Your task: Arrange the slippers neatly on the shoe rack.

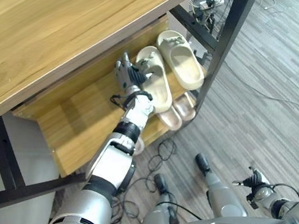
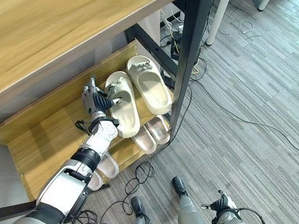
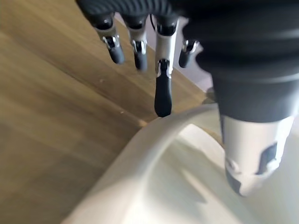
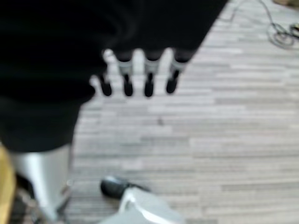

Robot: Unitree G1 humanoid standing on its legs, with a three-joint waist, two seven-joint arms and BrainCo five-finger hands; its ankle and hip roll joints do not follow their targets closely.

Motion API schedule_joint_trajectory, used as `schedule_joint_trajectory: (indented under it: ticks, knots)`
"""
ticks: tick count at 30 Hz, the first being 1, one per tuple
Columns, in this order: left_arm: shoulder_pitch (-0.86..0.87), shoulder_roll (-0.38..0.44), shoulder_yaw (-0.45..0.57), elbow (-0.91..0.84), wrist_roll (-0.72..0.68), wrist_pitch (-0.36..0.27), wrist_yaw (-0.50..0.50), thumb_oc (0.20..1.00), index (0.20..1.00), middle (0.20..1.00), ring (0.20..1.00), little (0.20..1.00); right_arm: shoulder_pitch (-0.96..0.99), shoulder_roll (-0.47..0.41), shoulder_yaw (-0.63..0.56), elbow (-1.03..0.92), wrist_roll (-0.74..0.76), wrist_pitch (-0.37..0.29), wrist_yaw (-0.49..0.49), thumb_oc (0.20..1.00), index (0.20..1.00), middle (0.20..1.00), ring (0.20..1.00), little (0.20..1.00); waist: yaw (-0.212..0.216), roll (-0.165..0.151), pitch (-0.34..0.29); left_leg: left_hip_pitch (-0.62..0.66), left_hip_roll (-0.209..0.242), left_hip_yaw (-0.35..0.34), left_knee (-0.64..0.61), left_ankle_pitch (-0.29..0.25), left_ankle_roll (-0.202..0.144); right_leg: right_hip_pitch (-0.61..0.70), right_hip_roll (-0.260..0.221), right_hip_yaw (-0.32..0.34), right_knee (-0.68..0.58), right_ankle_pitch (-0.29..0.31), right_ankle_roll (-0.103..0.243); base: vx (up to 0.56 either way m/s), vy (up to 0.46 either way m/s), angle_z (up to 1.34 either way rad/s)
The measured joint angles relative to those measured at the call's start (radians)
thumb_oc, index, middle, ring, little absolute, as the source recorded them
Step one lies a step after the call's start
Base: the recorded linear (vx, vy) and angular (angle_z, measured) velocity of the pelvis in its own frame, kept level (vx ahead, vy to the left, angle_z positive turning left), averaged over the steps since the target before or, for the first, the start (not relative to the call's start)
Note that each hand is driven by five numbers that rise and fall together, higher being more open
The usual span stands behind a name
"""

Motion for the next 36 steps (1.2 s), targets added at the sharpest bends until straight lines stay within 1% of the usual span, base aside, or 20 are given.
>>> schedule_joint_trajectory:
  ticks: [3,5,8,12,14,16,19,21,23,24,25,26,27,28,30,34,36]
  knots:
    - [0.075,0.002,0.003,-0.056,-0.002,-0.002,-0.018,1.0,1.0,1.0,1.0,1.0,0.0,0.0,-0.002,-0.001,0.0,0.005,0.002,1.0,1.0,1.0,1.0,1.0,0.004,0.001,0.001,0.002,0.003,-0.009,0.0,0.003,-0.002,0.008,0.002,-0.011,0.0,-0.002,-0.003,-0.01,-0.009,0.1]
    - [0.102,0.001,0.011,-0.106,-0.011,-0.003,-0.027,1.0,1.0,1.0,1.0,1.0,0.001,0.0,-0.002,-0.002,0.0,0.008,0.005,1.0,1.0,1.0,1.0,1.0,0.015,0.003,0.002,0.004,0.002,-0.014,0.0,0.005,-0.001,0.012,0.001,-0.015,0.0,-0.001,-0.004,-0.01,0.0,0.07]
    - [0.14,0.001,0.032,-0.17,-0.029,-0.022,-0.054,1.0,1.0,1.0,1.0,1.0,0.006,0.002,-0.005,-0.002,0.0,0.015,0.015,1.0,1.0,1.0,1.0,1.0,0.022,0.007,0.004,0.022,0.002,-0.025,0.0,0.005,-0.001,0.035,0.0,-0.026,0.0,-0.004,-0.007,0.0,0.002,0.09]
    - [0.172,0.013,0.049,-0.21,-0.06,-0.033,-0.064,1.0,1.0,1.0,1.0,1.0,0.005,0.006,-0.025,-0.002,0.0,0.019,0.021,1.0,1.0,1.0,1.0,1.0,0.03,0.011,0.006,0.034,0.003,-0.03,-0.001,0.004,-0.003,0.052,-0.001,-0.036,-0.003,-0.01,-0.011,0.01,0.0,0.08]
    - [0.2,0.015,0.066,-0.26,-0.091,-0.044,-0.066,1.0,1.0,1.0,1.0,1.0,0.006,0.014,-0.038,-0.004,0.001,0.027,0.024,1.0,1.0,1.0,1.0,1.0,0.033,0.012,0.005,0.036,0.003,-0.031,-0.001,0.004,-0.003,0.056,-0.001,-0.037,-0.004,-0.011,-0.011,0.01,-0.004,0.02]
    - [0.219,0.014,0.081,-0.315,-0.133,-0.054,-0.086,1.0,1.0,1.0,1.0,1.0,0.01,0.021,-0.04,-0.016,0.001,0.038,0.03,1.0,1.0,1.0,1.0,1.0,0.036,0.012,0.005,0.039,0.003,-0.033,0.0,0.005,-0.003,0.059,0.0,-0.038,-0.003,-0.01,-0.011,0.0,0.0,0.0]
    - [0.223,0.022,0.087,-0.354,-0.178,-0.07,-0.105,1.0,1.0,1.0,1.0,1.0,0.013,0.023,-0.04,-0.029,0.001,0.042,0.038,1.0,1.0,1.0,1.0,1.0,0.043,0.014,0.004,0.047,0.003,-0.034,0.0,0.005,-0.002,0.067,-0.001,-0.038,0.0,-0.009,-0.011,0.0,0.0,0.0]
    - [0.223,0.027,0.087,-0.356,-0.181,-0.08,-0.106,1.0,1.0,1.0,1.0,1.0,0.011,0.023,-0.04,-0.029,0.001,0.046,0.038,1.0,1.0,1.0,1.0,1.0,0.044,0.015,0.003,0.051,0.003,-0.036,0.0,0.005,-0.002,0.072,-0.001,-0.04,0.0,-0.009,-0.011,0.01,-0.012,0.02]
    - [0.226,0.049,0.09,-0.363,-0.205,-0.081,-0.128,1.0,1.0,1.0,1.0,1.0,0.01,0.022,-0.04,-0.03,0.001,0.049,0.039,1.0,1.0,1.0,1.0,1.0,0.049,0.019,0.001,0.06,0.003,-0.039,0.0,0.006,-0.002,0.082,-0.001,-0.043,0.0,-0.009,-0.012,0.03,-0.047,0.02]
    - [0.269,0.069,0.108,-0.436,-0.205,-0.076,-0.147,1.0,1.0,1.0,1.0,1.0,0.009,0.024,-0.044,-0.041,0.001,0.053,0.043,1.0,1.0,1.0,1.0,1.0,0.047,0.02,0.001,0.067,0.004,-0.039,0.0,0.006,-0.002,0.09,-0.003,-0.046,0.0,-0.01,-0.012,0.04,-0.033,0.0]
    - [0.361,0.097,0.127,-0.583,-0.198,-0.086,-0.169,1.0,1.0,1.0,1.0,1.0,0.023,0.023,-0.054,-0.061,0.001,0.057,0.046,1.0,1.0,1.0,1.0,1.0,0.047,0.023,-0.001,0.085,0.007,-0.041,0.0,0.005,-0.003,0.109,-0.001,-0.048,0.0,-0.013,-0.016,0.05,-0.017,0.12]
    - [0.422,0.098,0.134,-0.65,-0.195,-0.112,-0.177,1.0,1.0,1.0,1.0,1.0,0.046,0.022,-0.063,-0.063,0.001,0.057,0.05,1.0,1.0,1.0,1.0,1.0,0.054,0.028,-0.006,0.103,0.009,-0.053,-0.001,0.003,-0.006,0.132,0.001,-0.06,0.0,-0.02,-0.019,0.04,-0.007,0.19]
    - [0.434,0.095,0.134,-0.652,-0.197,-0.114,-0.183,1.0,1.0,1.0,1.0,1.0,0.054,0.022,-0.067,-0.056,0.001,0.058,0.051,1.0,1.0,1.0,1.0,1.0,0.062,0.03,-0.012,0.106,0.01,-0.057,-0.001,0.002,-0.007,0.138,0.002,-0.065,-0.001,-0.024,-0.02,0.03,-0.006,0.24]
    - [0.459,0.095,0.151,-0.653,-0.196,-0.113,-0.197,1.0,1.0,1.0,1.0,1.0,0.056,0.022,-0.083,-0.052,0.001,0.061,0.06,1.0,1.0,1.0,1.0,1.0,0.085,0.034,-0.021,0.105,0.011,-0.062,-0.005,-0.001,-0.012,0.14,0.001,-0.071,-0.005,-0.028,-0.02,0.01,-0.01,0.15]
    - [0.503,0.107,0.165,-0.65,-0.195,-0.11,-0.211,1.0,1.0,1.0,1.0,1.0,0.048,0.024,-0.09,-0.051,0.001,0.063,0.063,1.0,1.0,1.0,1.0,1.0,0.098,0.039,-0.029,0.105,0.011,-0.071,-0.005,-0.001,-0.018,0.143,0.001,-0.078,-0.005,-0.035,-0.026,0.02,-0.021,0.11]
    - [0.576,0.109,0.165,-0.65,-0.169,-0.105,-0.216,1.0,1.0,1.0,1.0,1.0,0.058,0.027,-0.105,-0.045,0.002,0.064,0.066,1.0,1.0,1.0,1.0,1.0,0.106,0.04,-0.049,0.104,0.011,-0.086,-0.005,0.002,-0.022,0.148,0.0,-0.093,-0.005,-0.04,-0.025,0.01,-0.007,0.12]
    - [0.612,0.113,0.166,-0.653,-0.167,-0.105,-0.241,1.0,1.0,1.0,1.0,1.0,0.061,0.027,-0.111,-0.045,0.002,0.064,0.069,1.0,1.0,1.0,1.0,1.0,0.105,0.041,-0.056,0.105,0.01,-0.087,-0.005,0.002,-0.021,0.152,-0.001,-0.094,-0.005,-0.031,-0.024,0.0,-0.003,0.02]
